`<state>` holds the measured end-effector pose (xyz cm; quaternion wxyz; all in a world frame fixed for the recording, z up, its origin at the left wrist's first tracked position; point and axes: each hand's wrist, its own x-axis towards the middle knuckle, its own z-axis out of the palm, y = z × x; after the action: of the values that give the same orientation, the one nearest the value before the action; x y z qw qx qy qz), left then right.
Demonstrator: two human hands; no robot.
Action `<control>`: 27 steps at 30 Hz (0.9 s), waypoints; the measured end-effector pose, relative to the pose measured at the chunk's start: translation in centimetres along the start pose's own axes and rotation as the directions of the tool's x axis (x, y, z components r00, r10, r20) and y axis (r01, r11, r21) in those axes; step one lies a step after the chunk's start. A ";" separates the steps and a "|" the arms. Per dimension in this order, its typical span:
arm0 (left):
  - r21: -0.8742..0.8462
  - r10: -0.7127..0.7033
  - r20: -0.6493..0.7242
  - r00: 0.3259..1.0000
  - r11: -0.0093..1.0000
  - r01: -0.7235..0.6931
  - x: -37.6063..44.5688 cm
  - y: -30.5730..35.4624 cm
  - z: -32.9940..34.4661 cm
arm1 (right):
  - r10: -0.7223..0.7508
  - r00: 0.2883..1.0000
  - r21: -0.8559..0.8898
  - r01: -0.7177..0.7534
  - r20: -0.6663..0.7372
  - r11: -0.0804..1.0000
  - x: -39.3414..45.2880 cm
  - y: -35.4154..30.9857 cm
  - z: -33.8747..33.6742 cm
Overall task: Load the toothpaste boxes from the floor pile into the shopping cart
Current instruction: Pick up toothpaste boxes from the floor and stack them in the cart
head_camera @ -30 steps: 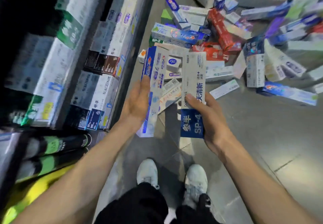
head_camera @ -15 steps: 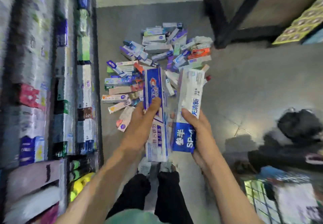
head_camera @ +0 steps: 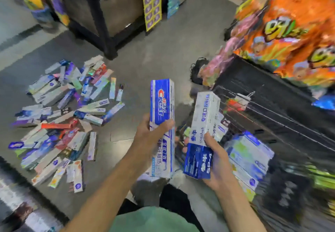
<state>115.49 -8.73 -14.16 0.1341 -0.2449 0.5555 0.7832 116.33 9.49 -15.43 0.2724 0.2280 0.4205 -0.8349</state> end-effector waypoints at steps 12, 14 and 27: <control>0.249 -0.184 0.120 0.976 0.957 0.149 6.1 -6.7 19.1 | -0.090 0.936 0.060 0.117 -0.340 0.991 -1.9 -7.7 -17.1; 0.336 -0.188 0.115 0.975 0.932 0.140 7.1 -7.9 20.1 | -0.091 0.919 0.042 0.115 -0.385 0.992 -1.8 -8.0 -19.2; 0.585 -0.257 0.126 0.958 0.799 0.138 15.9 -11.8 21.7 | -0.074 0.832 0.116 0.164 -0.550 0.980 -0.7 -6.5 -27.1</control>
<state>102.63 14.69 -26.40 0.3371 -0.1707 0.7192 0.5831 116.79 35.35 -25.95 0.0704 0.4493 0.4261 -0.7821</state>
